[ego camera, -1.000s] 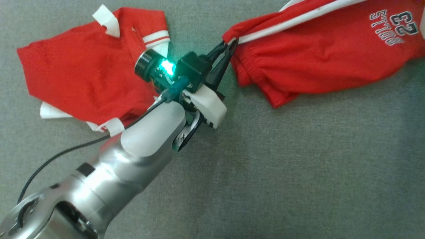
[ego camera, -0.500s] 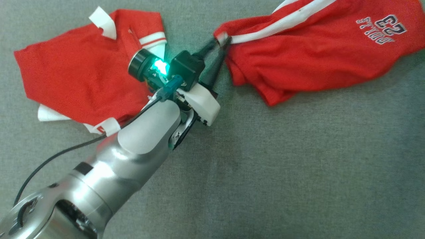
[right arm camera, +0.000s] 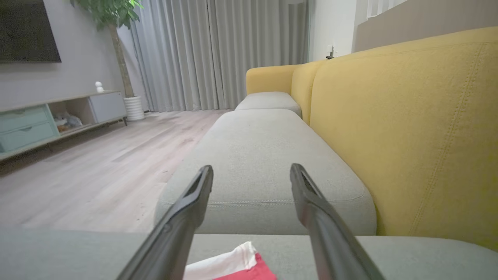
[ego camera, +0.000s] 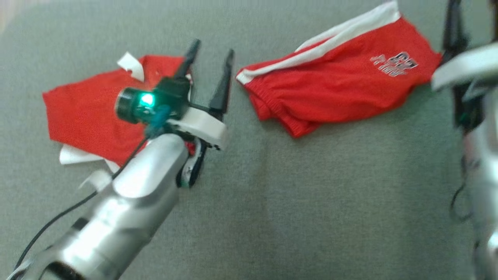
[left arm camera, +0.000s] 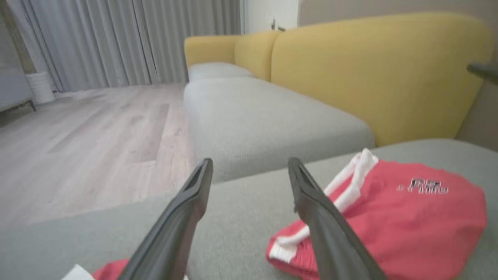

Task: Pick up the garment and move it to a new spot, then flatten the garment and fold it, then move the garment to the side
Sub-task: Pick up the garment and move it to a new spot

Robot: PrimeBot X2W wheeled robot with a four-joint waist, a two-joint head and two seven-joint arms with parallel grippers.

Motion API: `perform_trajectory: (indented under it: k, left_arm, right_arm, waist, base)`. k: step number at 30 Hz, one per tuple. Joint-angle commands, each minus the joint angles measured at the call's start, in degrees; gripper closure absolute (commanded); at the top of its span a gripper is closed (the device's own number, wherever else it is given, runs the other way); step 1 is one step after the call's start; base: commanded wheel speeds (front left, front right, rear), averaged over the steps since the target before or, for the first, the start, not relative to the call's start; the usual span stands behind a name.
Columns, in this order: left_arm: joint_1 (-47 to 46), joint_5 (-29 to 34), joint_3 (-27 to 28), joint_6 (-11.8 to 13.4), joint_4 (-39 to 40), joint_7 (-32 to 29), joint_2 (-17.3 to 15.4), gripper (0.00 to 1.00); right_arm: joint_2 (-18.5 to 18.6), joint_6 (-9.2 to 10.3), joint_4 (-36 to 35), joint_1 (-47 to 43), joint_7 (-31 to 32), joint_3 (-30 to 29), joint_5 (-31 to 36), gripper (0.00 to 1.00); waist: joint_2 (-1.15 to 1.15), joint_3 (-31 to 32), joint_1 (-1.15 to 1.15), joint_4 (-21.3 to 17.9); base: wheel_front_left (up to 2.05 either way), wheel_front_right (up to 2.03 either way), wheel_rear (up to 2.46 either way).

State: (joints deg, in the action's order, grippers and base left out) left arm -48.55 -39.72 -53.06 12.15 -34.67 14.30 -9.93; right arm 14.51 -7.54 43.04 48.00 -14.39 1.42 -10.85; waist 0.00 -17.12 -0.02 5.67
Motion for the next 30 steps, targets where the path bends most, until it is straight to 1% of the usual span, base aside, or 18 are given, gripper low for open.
perform_trajectory:
  k: [1,5,7,11,15,20,23,26,30]
  left_arm:
    - [-0.22,1.34,4.24,1.21,3.90,0.65,-2.21,0.00]
    - [6.79,5.02,11.28,3.46,12.53,0.68,-3.81,0.00]
    - [11.36,6.72,14.78,4.20,15.95,0.68,-4.50,0.00]
    - [21.17,9.64,20.56,4.03,20.94,0.69,-4.64,0.00]
    - [29.69,12.27,24.63,2.97,22.87,0.69,-3.48,0.00]
    - [36.42,14.04,29.20,0.82,23.13,0.69,-0.36,0.00]
    - [37.97,15.60,31.57,-0.85,22.96,0.69,1.10,0.00]
    - [37.78,17.53,32.76,-2.76,22.56,0.69,2.19,0.00]
    - [36.07,19.54,34.30,-4.52,22.43,0.70,3.40,0.00]
  right_arm:
    - [-1.38,0.05,-4.27,-2.80,-0.59,0.93,-0.97,0.00]
    - [-4.00,0.05,-11.19,-12.73,-0.60,1.29,-1.57,0.00]
    - [-6.20,0.05,-13.86,-17.45,-0.60,0.34,-2.35,0.00]
    - [-9.17,0.05,-18.20,-26.15,-0.60,-0.52,-1.79,0.00]
    - [-10.98,0.05,-21.80,-33.50,-0.60,-0.95,-1.65,0.00]
    - [-11.56,0.05,-24.45,-38.81,-0.58,-0.06,-1.49,0.00]
    - [-11.60,0.05,-25.44,-39.50,-0.28,0.66,-2.73,0.00]
    - [-11.61,0.05,-26.19,-39.34,0.40,0.69,-3.19,0.00]
    - [-11.62,0.05,-27.32,-37.18,1.73,-0.19,-0.94,0.00]
  waist:
    - [0.00,3.51,0.02,-1.23]
    - [0.00,6.69,0.02,-1.80]
    - [0.00,8.25,0.02,-2.22]
    - [0.00,10.62,0.02,-2.95]
    - [0.00,12.09,0.02,-3.64]
    - [0.00,12.77,0.02,-4.59]
    - [0.00,12.39,0.02,-4.86]
    - [0.00,11.51,0.02,-4.62]
    - [0.00,8.78,0.02,-3.92]
  base:
    - [0.00,0.00,0.00]
    - [0.00,0.00,0.00]
    - [0.00,0.00,0.00]
    - [0.00,0.00,0.00]
    - [0.00,0.00,0.00]
    - [0.00,0.00,0.00]
    - [0.00,0.00,0.00]
    - [0.00,0.00,0.00]
    - [0.00,0.00,0.00]
